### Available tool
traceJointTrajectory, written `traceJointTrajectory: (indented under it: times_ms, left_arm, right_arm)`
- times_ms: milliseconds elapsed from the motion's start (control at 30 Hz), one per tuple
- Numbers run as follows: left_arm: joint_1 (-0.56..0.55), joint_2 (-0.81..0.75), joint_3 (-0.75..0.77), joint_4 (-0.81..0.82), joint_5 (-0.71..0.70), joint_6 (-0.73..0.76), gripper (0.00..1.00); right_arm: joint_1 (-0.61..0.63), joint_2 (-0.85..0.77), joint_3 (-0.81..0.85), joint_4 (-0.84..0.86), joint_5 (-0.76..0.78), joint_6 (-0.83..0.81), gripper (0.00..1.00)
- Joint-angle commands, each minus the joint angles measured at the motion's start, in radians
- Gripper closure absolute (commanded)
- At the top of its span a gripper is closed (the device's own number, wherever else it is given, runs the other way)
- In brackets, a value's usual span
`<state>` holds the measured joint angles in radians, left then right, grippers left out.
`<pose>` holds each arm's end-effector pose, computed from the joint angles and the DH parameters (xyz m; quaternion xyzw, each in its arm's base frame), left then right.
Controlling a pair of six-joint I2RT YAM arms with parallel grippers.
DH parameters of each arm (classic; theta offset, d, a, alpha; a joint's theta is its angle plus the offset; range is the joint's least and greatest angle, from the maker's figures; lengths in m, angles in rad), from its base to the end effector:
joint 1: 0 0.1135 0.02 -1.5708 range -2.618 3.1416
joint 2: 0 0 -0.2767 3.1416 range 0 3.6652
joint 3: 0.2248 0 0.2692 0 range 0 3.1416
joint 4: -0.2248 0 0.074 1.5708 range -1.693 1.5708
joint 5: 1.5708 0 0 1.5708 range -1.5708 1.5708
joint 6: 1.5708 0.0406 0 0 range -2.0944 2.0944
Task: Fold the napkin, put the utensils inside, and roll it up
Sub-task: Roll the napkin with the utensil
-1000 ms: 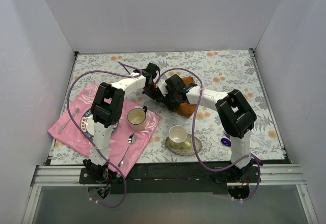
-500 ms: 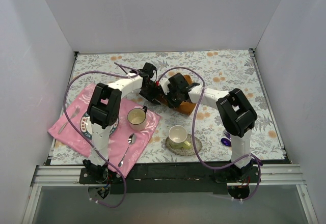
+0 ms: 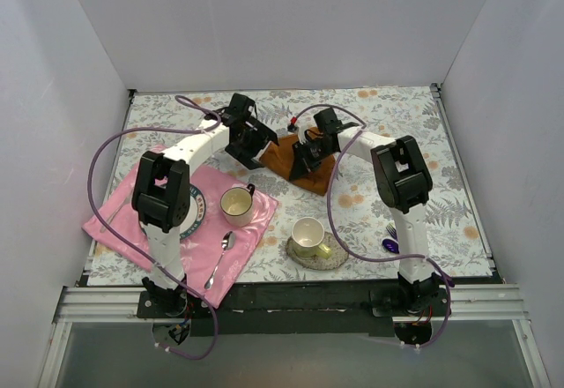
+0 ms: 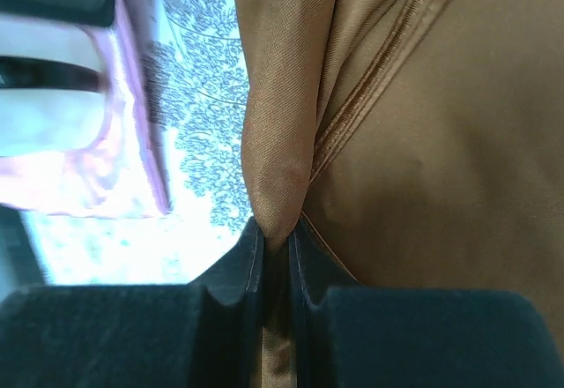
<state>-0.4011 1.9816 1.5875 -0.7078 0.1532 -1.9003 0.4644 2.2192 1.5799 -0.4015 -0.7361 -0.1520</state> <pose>0.4095 -0.1804 0.2200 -0.6477 0.7220 -0.2418 0.0265 0.4224 0.2421 0.1358 -0.3629 0.8295 0.3810 0.1874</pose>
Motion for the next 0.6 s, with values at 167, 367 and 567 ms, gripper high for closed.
traceJointTrajectory:
  times_ms: [167, 367, 567]
  left_arm:
    - [-0.050, 0.035, -0.001, -0.006, 0.048, -0.022, 0.25]
    - [-0.056, 0.131, 0.046, -0.005, 0.037, -0.017, 0.31]
    - [-0.058, 0.163, 0.037, -0.012, -0.029, -0.031, 0.38]
  right_arm:
    - [-0.055, 0.163, 0.081, -0.164, -0.183, 0.112, 0.99]
    - [-0.056, 0.175, 0.091, -0.160, -0.195, 0.134, 0.99]
    - [-0.056, 0.175, 0.086, -0.158, -0.190, 0.140, 0.97]
